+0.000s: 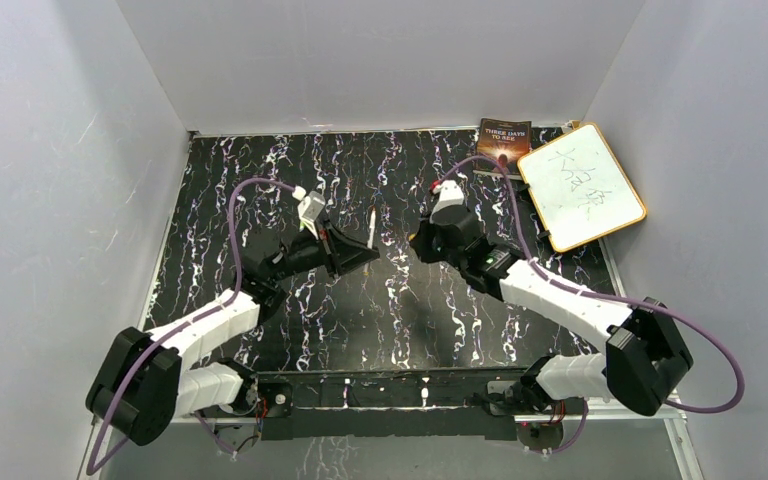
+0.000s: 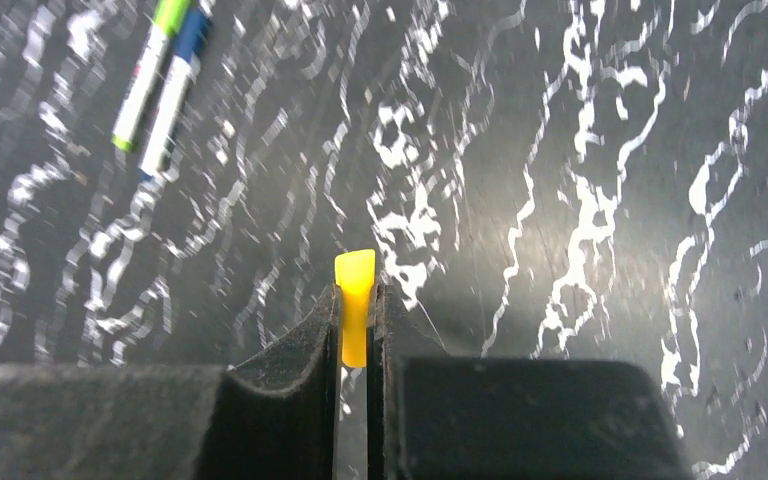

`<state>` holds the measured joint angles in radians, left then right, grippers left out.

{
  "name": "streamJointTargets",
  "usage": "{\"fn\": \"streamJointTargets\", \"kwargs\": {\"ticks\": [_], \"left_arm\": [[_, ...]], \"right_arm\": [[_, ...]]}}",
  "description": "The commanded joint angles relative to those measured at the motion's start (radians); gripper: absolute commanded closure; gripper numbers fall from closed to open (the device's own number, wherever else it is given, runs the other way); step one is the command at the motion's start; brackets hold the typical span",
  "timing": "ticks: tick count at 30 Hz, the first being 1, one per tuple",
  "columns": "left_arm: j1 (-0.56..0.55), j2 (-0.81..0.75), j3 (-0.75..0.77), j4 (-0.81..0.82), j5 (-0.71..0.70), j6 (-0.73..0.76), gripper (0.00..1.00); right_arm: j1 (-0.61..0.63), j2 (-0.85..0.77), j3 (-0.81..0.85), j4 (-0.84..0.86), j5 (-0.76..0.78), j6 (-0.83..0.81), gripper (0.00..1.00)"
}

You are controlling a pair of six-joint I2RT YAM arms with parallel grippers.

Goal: Insert the pens into the pen caps

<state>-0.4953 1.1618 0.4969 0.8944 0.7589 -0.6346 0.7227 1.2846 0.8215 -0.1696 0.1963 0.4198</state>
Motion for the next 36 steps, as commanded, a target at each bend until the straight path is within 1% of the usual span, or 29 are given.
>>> {"fn": "streamJointTargets", "kwargs": {"ticks": [1, 5, 8, 12, 15, 18, 23, 29, 36], "left_arm": [[-0.052, -0.064, -0.047, 0.190, -0.118, -0.094, 1.00], [-0.101, -0.084, -0.088, 0.276, -0.162, -0.151, 1.00], [-0.150, -0.086, -0.105, 0.303, -0.208, -0.152, 1.00], [-0.202, -0.076, -0.141, 0.372, -0.306, -0.164, 1.00], [-0.228, -0.048, -0.161, 0.450, -0.377, -0.190, 1.00], [-0.254, -0.027, -0.156, 0.492, -0.416, -0.200, 1.00], [-0.277, -0.029, -0.141, 0.474, -0.433, -0.182, 1.00], [-0.278, -0.033, -0.118, 0.456, -0.413, -0.174, 1.00], [-0.278, -0.027, -0.107, 0.456, -0.401, -0.174, 1.00]], "right_arm": [[-0.061, -0.054, 0.075, 0.220, -0.091, 0.051, 1.00], [-0.083, -0.047, 0.116, 0.351, -0.169, 0.087, 1.00], [-0.090, -0.035, 0.148, 0.421, -0.227, 0.114, 1.00], [-0.099, -0.036, 0.135, 0.572, -0.304, 0.214, 1.00], [-0.101, -0.037, 0.090, 0.749, -0.350, 0.314, 1.00], [-0.101, -0.032, 0.070, 0.867, -0.390, 0.371, 1.00], [-0.101, -0.034, 0.099, 0.876, -0.456, 0.368, 1.00], [-0.101, -0.061, 0.118, 0.807, -0.507, 0.297, 1.00], [-0.100, -0.090, 0.109, 0.794, -0.549, 0.278, 1.00]]}}
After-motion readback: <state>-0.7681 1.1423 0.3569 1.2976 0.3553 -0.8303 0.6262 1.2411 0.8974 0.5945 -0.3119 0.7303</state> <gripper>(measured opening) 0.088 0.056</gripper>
